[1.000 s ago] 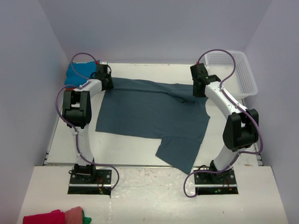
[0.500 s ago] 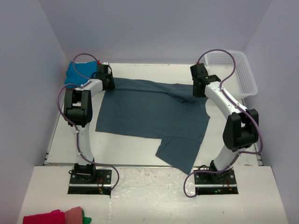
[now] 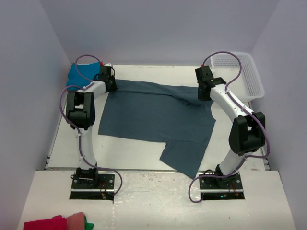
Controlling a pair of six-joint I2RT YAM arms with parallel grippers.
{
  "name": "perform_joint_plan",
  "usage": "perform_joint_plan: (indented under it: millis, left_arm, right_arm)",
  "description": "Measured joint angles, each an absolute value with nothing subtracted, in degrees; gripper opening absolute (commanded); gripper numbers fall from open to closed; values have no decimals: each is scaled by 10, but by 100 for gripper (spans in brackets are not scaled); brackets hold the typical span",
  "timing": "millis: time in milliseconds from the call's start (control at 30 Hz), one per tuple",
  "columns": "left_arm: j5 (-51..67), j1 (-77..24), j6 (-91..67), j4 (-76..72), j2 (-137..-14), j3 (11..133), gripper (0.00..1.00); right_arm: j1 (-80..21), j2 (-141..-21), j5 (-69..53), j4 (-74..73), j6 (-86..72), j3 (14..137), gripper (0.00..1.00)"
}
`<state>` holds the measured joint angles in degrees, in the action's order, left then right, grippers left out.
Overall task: Fold and stack the t-shirts
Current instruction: Fold the flattened tshirt in 1/3 of the way
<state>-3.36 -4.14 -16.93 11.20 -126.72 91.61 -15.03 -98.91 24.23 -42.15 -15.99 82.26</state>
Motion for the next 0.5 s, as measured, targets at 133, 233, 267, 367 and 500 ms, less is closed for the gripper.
perform_joint_plan:
  millis: [133,233,267,367,500]
  left_arm:
    - [-32,-41,-169,111,-1267,914,0]
    - [-32,-41,-170,108,-1262,908,0]
    - [-32,-41,-170,108,-1259,905,0]
    - [-33,-41,-170,110,-1246,896,0]
    - [-35,-41,-170,113,-1221,892,0]
  right_arm:
    - [-151,-989,243,-422,-160,823,0]
    - [-151,-989,243,-422,-161,823,0]
    - [-151,-989,244,-422,-161,823,0]
    - [-151,-989,245,-422,-161,823,0]
    - [-151,-989,250,-422,-164,823,0]
